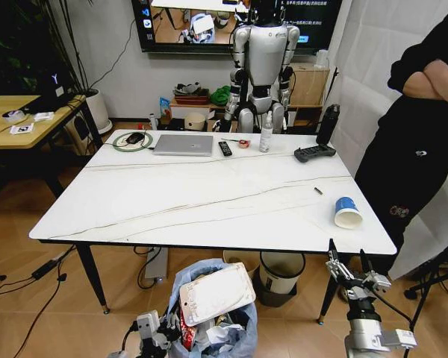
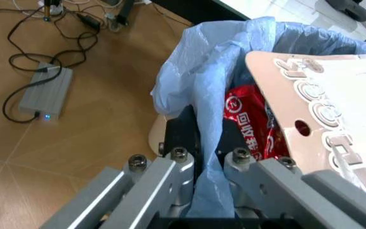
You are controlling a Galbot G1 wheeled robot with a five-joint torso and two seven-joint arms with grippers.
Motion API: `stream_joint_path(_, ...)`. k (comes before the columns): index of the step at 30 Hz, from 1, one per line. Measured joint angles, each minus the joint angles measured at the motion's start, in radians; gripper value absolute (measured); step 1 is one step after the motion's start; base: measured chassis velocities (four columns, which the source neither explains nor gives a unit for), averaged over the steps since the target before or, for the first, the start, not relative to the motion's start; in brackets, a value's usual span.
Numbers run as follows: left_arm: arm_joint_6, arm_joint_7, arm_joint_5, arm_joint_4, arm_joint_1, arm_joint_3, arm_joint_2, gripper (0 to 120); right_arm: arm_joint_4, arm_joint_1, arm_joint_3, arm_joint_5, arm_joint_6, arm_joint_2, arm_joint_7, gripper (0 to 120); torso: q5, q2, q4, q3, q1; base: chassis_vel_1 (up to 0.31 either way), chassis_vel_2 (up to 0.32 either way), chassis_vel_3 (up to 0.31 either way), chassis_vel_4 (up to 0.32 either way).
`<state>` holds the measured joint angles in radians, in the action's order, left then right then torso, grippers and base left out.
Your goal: Pick up the trash bin and place the trash from the table into it.
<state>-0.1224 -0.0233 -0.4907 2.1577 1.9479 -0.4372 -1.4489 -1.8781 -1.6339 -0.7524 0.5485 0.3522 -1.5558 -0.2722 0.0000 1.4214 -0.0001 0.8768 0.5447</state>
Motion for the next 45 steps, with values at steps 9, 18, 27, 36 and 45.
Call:
stream_joint_path(9, 0.0, 0.0, 0.001, -0.001, -0.001, 0.002, -0.003, 0, 0.003, 0.002, -0.003, 0.002, 0.002, 0.002, -0.001, 100, 0.0, 0.0, 0.0, 0.0, 0.0, -0.052, -0.049, 0.041, 0.053)
stream_joint_path(18, 0.0, 0.0, 0.003, -0.004, -0.002, 0.004, -0.005, 0, 0.004, 0.001, -0.007, 0.01, 0.005, 0.007, -0.001, 100, -0.0001, 0.0, 0.0, 0.0, 0.0, -0.004, -0.008, 0.009, 0.012)
stream_joint_path(27, 0.0, -0.001, 0.003, -0.007, -0.004, 0.002, -0.006, 0, -0.003, 0.003, -0.025, -0.023, -0.043, 0.031, 0.002, 100, 0.0, 0.0, 0.0, 0.0, 0.0, 0.0, 0.0, 0.0, 0.0)
stream_joint_path(36, 0.0, -0.002, 0.003, -0.007, 0.0, -0.015, -0.012, 0, 0.005, 0.061, -0.006, -0.081, -0.152, 0.14, 0.071, 100, 0.0, 0.0, 0.0, 0.0, 0.0, 0.0, 0.0, 0.0, 0.0)
stream_joint_path(45, -0.002, -0.002, 0.005, -0.003, 0.001, -0.018, -0.015, 0, 0.043, 0.137, 0.034, -0.118, -0.24, 0.203, 0.238, 100, 0.0001, 0.0, 0.0, 0.0, 0.0, 0.0, 0.0, 0.0, 0.0)
